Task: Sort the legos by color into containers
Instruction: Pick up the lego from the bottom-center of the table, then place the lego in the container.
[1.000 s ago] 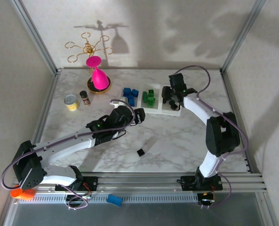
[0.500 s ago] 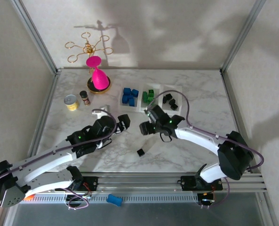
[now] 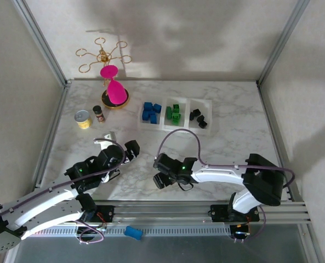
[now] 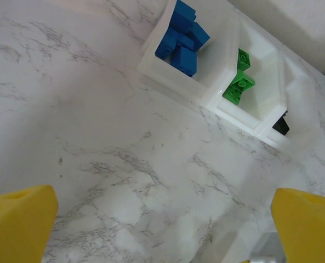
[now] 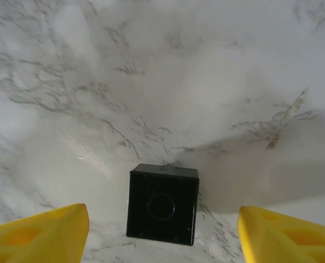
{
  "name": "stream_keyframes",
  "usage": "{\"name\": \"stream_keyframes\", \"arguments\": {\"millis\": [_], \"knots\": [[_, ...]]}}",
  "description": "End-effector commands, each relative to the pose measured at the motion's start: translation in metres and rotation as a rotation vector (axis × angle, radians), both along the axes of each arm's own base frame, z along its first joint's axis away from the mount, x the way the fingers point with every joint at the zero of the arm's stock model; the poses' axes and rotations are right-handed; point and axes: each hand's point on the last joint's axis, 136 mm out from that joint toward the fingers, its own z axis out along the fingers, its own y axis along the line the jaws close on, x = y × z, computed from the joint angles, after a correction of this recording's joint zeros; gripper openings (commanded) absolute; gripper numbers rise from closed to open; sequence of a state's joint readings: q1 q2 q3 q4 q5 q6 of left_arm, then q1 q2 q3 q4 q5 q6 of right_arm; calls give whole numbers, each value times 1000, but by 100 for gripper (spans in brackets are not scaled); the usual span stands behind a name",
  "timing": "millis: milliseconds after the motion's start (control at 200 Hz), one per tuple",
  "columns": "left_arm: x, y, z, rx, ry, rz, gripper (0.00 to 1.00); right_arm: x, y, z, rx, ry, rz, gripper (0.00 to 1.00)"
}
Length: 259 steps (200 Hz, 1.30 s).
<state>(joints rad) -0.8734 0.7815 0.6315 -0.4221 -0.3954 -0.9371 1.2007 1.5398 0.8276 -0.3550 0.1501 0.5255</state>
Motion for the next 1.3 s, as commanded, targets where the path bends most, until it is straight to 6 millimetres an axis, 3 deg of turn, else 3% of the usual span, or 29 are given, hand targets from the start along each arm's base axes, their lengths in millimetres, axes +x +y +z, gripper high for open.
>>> {"name": "stream_keyframes", "arguments": {"millis": [0,220,491,636,791,1026,1292], "knots": [[-2,13,-10,27,19,55,100,4,-1,-8,-19,-32,-48,70],[-1,11,-14,30,26,50,99,5,-1,-19,-60,-34,-49,57],[0,10,-14,25,24,45,100,8,-3,-18,-76,-48,-62,39],[1,7,-11,21,19,40,100,12,0,-6,-49,-62,-77,31],[6,1,-3,24,1,23,100,25,1,18,13,-64,-124,30],[20,-19,13,36,-31,-17,100,78,-29,61,102,-101,-272,30],[42,-50,26,48,-67,-77,100,182,-96,98,98,-241,-491,30]]}}
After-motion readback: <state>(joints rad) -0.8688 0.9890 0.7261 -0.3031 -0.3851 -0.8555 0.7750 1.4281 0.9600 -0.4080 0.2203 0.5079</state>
